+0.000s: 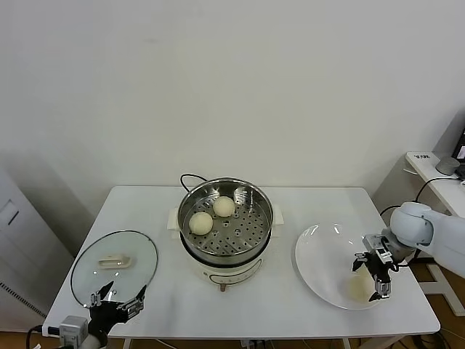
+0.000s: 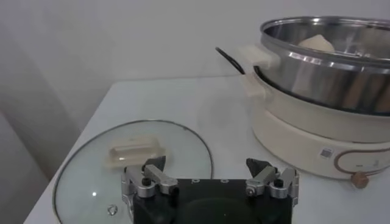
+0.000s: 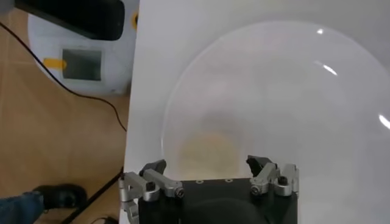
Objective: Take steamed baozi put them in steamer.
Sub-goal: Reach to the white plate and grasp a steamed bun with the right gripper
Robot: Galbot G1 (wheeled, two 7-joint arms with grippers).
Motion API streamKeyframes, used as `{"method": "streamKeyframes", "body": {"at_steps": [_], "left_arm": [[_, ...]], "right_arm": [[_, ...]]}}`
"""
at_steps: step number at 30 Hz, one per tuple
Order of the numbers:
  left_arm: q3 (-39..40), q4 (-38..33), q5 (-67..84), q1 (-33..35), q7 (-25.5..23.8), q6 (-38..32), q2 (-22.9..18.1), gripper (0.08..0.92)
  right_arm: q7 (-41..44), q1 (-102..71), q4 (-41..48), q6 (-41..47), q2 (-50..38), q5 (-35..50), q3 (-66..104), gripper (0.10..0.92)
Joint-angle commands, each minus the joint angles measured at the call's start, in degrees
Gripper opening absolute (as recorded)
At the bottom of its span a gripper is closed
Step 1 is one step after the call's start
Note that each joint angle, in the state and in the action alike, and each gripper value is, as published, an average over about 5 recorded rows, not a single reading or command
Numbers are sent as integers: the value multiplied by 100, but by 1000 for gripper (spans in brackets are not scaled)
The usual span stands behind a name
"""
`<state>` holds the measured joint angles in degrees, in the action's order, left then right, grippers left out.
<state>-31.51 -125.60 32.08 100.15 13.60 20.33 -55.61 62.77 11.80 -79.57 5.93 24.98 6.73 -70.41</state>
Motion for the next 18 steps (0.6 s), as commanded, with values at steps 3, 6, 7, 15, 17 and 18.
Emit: {"method": "streamKeyframes", "body": {"at_steps": [3,6,7,15,17,18], "left_arm": [[0,12,-13,25,-7,-20,-1,823],[-1,15,-18,23,-7,-23,0,823],[-2,12,-18,23,-7,-22,0,823],[-22,-25,-23,51,-6,-20,5,823],[-25,-31,-25,58,-5,-20,3,823],[-25,-34,-26,61,-5,-20,1,823]], "right_arm": [[-106,-793,326,-32,132,-262,708,809],[-164,-891,364,-10,175,-251,798,760],[-162,-917,378,-5,189,-240,821,735],[-34,-986,381,28,206,-108,929,590],[6,-903,315,38,173,-71,896,551],[27,-808,263,42,150,-35,830,536]]}}
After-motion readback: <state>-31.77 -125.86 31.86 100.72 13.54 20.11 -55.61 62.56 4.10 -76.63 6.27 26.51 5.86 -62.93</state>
